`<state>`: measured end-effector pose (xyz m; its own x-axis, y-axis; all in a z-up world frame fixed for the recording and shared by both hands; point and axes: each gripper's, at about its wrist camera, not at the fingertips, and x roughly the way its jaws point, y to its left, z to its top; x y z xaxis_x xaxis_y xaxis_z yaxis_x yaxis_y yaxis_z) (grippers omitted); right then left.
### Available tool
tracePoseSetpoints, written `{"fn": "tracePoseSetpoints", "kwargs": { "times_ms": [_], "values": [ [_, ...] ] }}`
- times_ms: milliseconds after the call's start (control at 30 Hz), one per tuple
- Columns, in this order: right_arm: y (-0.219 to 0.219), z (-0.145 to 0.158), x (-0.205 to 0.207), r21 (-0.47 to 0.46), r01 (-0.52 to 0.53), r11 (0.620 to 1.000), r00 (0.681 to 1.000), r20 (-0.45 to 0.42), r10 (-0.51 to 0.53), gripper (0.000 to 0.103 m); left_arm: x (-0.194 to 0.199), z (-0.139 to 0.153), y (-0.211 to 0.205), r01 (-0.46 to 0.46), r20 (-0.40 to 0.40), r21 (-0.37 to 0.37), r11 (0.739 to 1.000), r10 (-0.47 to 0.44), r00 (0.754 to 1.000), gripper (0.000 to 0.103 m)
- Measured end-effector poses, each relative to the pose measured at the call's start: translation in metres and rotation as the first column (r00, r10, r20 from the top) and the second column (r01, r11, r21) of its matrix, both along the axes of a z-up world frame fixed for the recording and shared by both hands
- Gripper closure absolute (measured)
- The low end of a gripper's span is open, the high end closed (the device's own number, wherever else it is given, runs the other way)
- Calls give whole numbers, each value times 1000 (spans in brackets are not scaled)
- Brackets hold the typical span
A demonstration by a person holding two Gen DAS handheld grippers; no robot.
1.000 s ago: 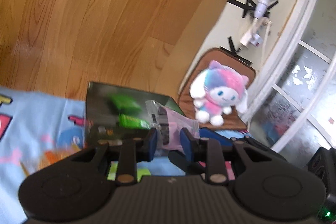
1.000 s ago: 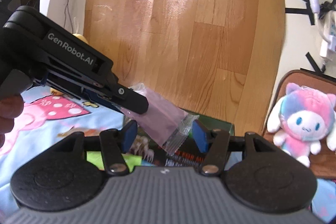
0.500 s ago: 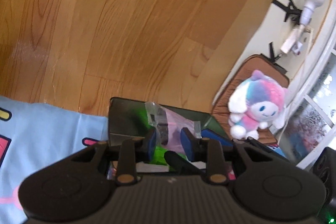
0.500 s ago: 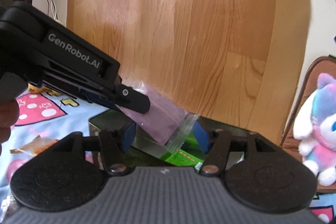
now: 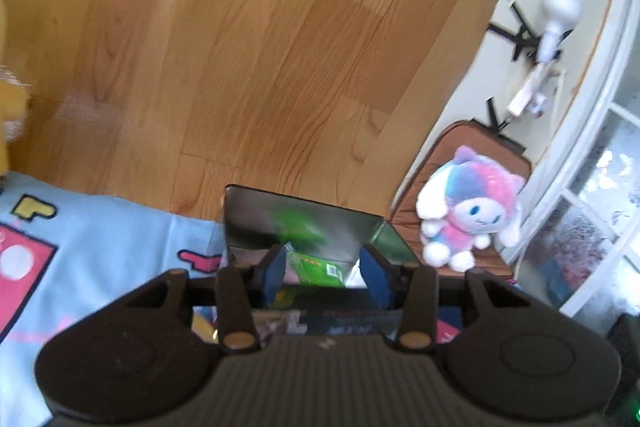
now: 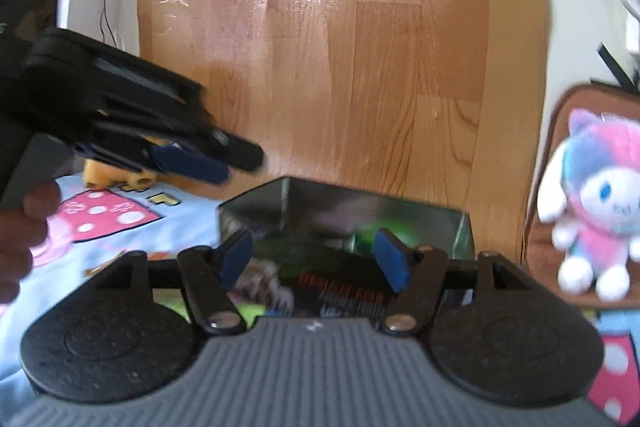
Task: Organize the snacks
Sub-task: 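Carry the pink packet with the left tool into the black box, release, then grasp the light green printed bag with the left tool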
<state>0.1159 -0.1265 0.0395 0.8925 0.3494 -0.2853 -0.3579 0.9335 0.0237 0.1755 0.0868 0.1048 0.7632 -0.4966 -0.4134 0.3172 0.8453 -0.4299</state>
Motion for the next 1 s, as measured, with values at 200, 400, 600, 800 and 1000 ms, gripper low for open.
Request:
{"fn": "tracePoseSetpoints", "kwargs": {
  "times_ms": [200,400,600,800,1000],
  "values": [
    [-12,-15,-19,100,-34,994,990,-131,47,44,-54,-21,35,-43,-45,-33,999,42,998,59],
    [1,-24,-5,152,-62,986,969,-229,96,44,-79,-50,43,-32,-121,-41,999,27,992,59],
    [-17,-35,50,366,12,931,897,-415,151,56,-84,-63,49,-33,-166,-75,997,20,986,59],
    [-19,-24,20,391,-18,920,900,-395,186,88,-86,-66,54,-40,-174,-84,996,25,984,59],
    [-41,-24,-37,430,-17,903,908,-371,193,90,-87,-73,46,-4,-203,-108,994,-18,979,50]
  ]
}}
